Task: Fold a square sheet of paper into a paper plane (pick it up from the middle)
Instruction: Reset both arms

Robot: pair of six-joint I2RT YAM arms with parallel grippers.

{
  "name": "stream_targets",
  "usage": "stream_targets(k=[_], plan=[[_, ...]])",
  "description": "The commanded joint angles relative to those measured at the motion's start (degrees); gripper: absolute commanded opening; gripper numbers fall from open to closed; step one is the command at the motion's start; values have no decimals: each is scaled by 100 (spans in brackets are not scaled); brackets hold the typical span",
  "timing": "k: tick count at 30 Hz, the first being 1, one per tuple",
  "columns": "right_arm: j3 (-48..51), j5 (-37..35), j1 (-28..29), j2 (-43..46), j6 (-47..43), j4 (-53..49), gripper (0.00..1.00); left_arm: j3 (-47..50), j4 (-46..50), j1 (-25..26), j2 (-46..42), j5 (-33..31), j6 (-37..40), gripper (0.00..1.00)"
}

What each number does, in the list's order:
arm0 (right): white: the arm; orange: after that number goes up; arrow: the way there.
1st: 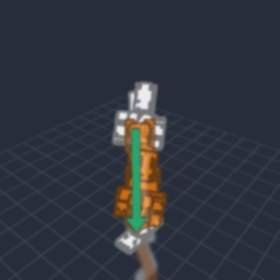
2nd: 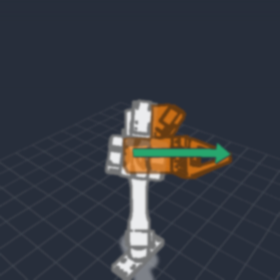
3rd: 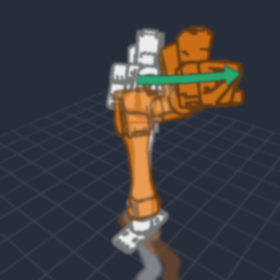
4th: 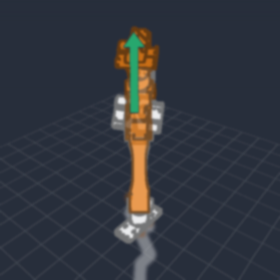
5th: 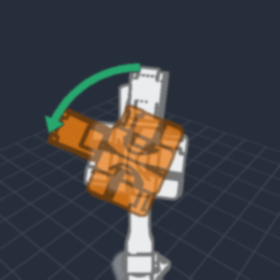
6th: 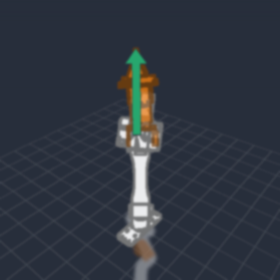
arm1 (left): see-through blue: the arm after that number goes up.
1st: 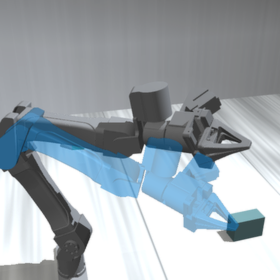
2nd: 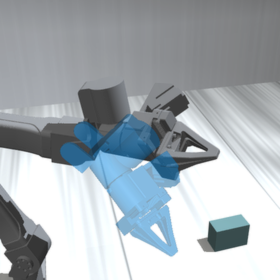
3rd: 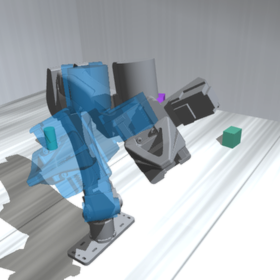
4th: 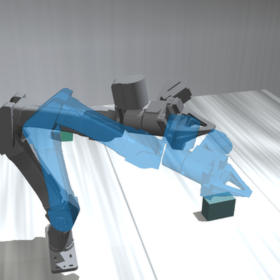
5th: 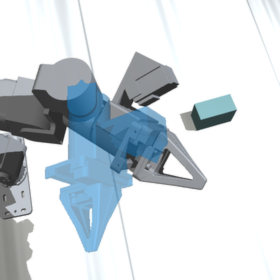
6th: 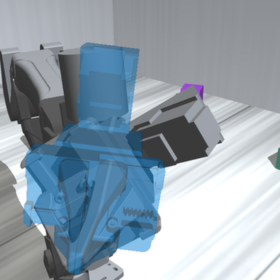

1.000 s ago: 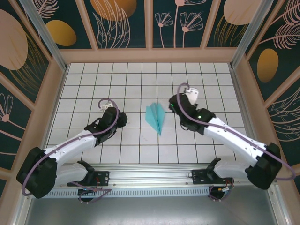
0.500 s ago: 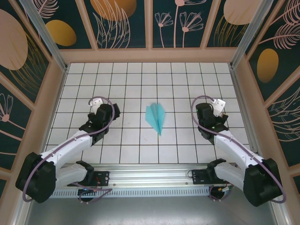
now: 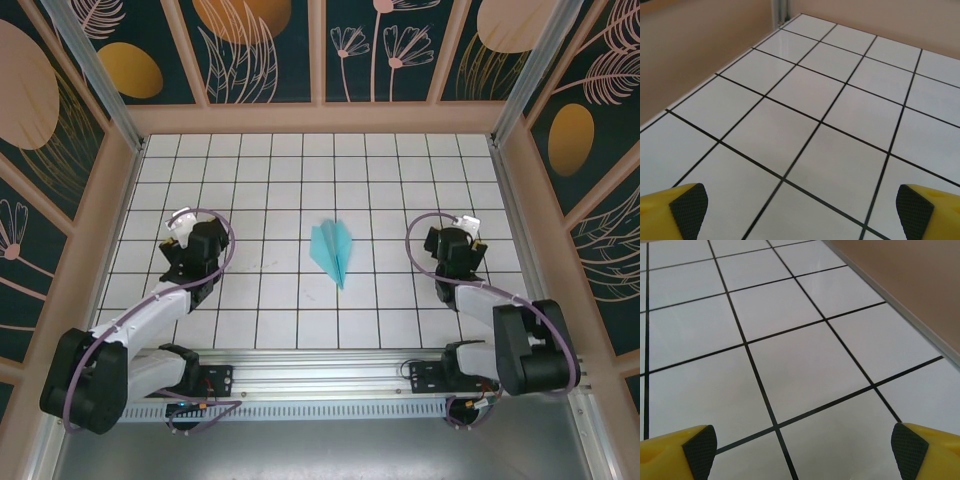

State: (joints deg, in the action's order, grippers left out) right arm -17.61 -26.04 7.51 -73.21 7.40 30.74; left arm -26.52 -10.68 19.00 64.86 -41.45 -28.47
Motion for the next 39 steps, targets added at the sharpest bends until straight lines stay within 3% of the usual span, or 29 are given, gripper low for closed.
stream_targets(k=[1,6,11,15,17,21,23,29,31,32,34,39], plan=[[155,840,-213,-135,-513,1560,93,94,-591,-225,-27,-158,217,98],[283,1786,-704,-376,-600,2497,92,110,-1192,-456,172,-347,788,99],[435,2456,-945,-607,-590,3253,92,311,-2181,-798,382,213,1365,98],[667,2719,-951,-1543,-661,4609,91,552,-3216,-887,870,385,1883,98],[380,2696,-898,-1466,-709,3907,91,664,-3752,-903,1147,567,2141,99],[414,2693,-942,-1500,-661,4020,91,913,-4849,-936,1545,904,2477,98],[415,2696,-940,-1498,-656,4030,99,1044,-5460,-973,1674,1168,2677,99],[422,2684,-934,-1503,-670,4054,99,1471,-6387,-1439,1921,2014,2395,98],[425,2677,-928,-1503,-670,4054,99,1755,-7343,-1484,2317,2131,2422,99],[417,2678,-931,-1509,-670,4054,99,1778,-7497,-1485,2427,2100,2435,99],[421,2682,-934,-1507,-668,4061,99,1471,-6574,-1512,2212,2155,2364,98],[419,2682,-935,-1507,-670,4055,99,1476,-6603,-1615,2233,2073,2214,98]])
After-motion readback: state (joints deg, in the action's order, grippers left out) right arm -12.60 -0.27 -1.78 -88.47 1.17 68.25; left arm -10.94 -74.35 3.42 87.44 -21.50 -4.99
